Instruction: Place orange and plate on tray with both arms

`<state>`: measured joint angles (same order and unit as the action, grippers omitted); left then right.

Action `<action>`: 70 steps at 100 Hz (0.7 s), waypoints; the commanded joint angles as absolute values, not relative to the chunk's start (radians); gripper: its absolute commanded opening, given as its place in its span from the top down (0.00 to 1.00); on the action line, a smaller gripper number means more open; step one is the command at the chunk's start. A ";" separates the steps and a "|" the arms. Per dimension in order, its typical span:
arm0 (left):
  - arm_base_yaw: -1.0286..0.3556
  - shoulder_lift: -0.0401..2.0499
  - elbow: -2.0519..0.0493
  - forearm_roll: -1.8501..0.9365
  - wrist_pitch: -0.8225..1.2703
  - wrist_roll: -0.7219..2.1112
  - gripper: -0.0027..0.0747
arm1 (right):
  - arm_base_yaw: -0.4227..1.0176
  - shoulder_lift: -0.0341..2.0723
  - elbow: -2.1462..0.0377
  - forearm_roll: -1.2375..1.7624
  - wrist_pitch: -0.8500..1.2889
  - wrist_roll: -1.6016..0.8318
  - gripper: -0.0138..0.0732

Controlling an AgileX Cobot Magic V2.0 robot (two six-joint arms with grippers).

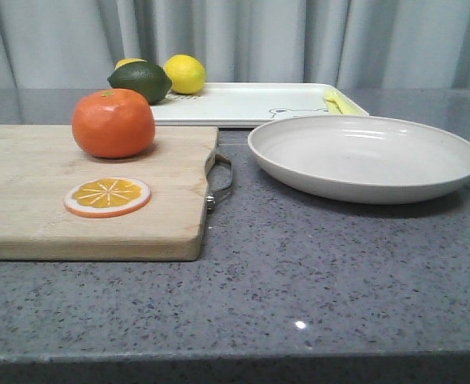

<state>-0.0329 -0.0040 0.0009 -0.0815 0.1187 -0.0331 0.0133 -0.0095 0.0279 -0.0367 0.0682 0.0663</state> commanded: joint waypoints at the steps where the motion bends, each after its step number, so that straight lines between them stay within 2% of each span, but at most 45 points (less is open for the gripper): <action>1: -0.034 -0.034 0.024 -0.082 0.045 -0.032 0.99 | 0.005 -0.030 0.029 -0.050 -0.006 0.062 0.92; 53: -0.034 -0.034 0.024 -0.082 0.045 -0.032 0.99 | 0.005 -0.030 0.029 -0.050 -0.006 0.062 0.92; 70: -0.034 -0.034 0.024 0.000 0.043 0.000 0.99 | 0.005 -0.030 0.029 -0.050 -0.006 0.062 0.92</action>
